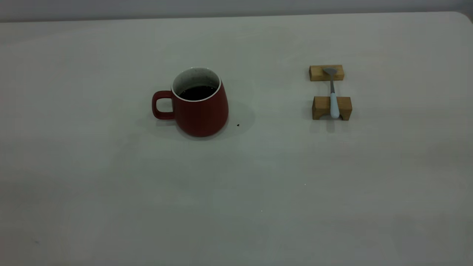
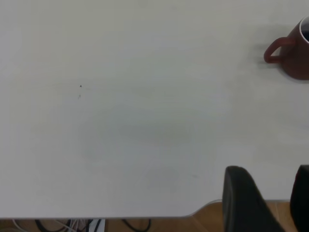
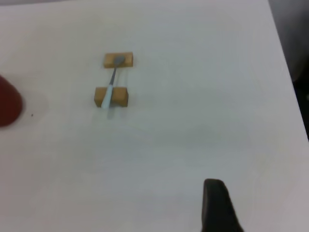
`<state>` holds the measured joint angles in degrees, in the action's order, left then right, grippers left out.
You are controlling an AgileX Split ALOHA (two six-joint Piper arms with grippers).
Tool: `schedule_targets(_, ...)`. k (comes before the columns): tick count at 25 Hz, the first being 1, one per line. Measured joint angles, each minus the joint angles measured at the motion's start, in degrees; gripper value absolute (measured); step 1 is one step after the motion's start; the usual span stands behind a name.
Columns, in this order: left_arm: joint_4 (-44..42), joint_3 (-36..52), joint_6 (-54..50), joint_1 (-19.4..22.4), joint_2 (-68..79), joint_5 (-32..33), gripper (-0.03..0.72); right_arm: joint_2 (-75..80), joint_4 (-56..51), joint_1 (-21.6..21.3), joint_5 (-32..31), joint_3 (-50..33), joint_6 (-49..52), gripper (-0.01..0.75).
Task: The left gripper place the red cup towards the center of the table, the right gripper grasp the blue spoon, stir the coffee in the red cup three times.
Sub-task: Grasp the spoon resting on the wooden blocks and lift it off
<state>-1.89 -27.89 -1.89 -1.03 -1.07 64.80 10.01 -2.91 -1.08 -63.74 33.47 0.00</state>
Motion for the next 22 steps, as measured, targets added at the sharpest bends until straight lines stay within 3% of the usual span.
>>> schedule_targets(8,0.0,0.0,0.0,0.0,0.0,0.0,0.318,36.0,-0.5,0.0,5.6,12.1,0.4,0.577)
schedule_targets(14,0.0,0.0,0.0,0.0,0.0,0.0,0.318,63.0,-4.6,0.1,12.1,19.6,-4.8,0.636)
schedule_targets(22,0.0,0.0,0.0,0.0,0.0,0.0,0.318,92.8,-5.6,7.7,17.0,31.7,-7.6,0.638)
